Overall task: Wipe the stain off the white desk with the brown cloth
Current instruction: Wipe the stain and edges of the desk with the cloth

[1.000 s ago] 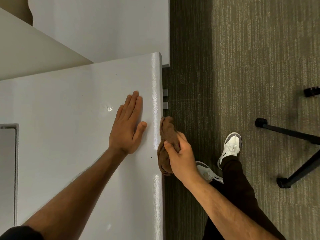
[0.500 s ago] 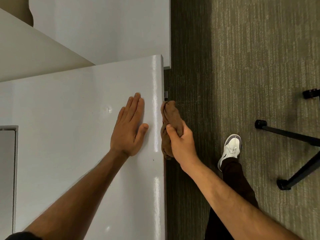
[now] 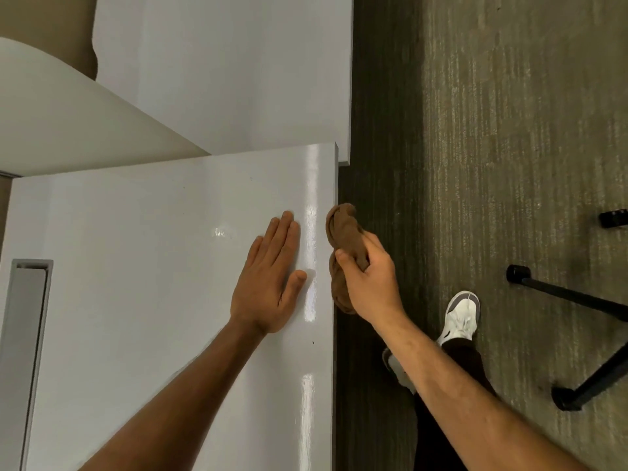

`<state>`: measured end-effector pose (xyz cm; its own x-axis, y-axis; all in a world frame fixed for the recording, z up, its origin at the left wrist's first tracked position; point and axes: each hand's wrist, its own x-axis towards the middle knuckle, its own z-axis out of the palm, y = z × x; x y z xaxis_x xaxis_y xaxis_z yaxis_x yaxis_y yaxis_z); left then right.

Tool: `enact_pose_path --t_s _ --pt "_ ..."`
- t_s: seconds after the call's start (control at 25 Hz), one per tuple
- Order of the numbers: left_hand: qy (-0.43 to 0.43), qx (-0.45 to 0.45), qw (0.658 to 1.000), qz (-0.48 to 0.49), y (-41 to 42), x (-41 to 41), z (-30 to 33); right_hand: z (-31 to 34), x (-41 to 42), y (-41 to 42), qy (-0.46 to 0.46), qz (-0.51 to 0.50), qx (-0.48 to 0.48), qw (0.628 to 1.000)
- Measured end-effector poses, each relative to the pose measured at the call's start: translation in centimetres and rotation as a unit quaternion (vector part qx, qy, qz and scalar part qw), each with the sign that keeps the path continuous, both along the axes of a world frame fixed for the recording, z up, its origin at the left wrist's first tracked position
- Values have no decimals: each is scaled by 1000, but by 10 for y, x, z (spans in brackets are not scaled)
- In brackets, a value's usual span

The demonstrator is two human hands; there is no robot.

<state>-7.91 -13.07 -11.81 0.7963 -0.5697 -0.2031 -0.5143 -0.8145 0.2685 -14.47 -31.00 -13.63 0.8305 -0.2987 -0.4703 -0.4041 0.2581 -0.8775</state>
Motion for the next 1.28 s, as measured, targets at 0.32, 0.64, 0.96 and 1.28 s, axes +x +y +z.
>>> enact_pose_path --t_s 0.32,0.64,0.96,1.28 --pt "3 -2 1000 -3 1 0 1 -7 93 -40 -17 -10 -86 996" --pt "2 -40 988 150 0 -1 16 36 171 -96 18 98 -182 978" --pt "5 -46 920 390 -5 4 13 73 310 -64 -58 494 -151 854" --pt "49 -23 911 409 -10 10 19 39 347 16 -65 607 -104 785"
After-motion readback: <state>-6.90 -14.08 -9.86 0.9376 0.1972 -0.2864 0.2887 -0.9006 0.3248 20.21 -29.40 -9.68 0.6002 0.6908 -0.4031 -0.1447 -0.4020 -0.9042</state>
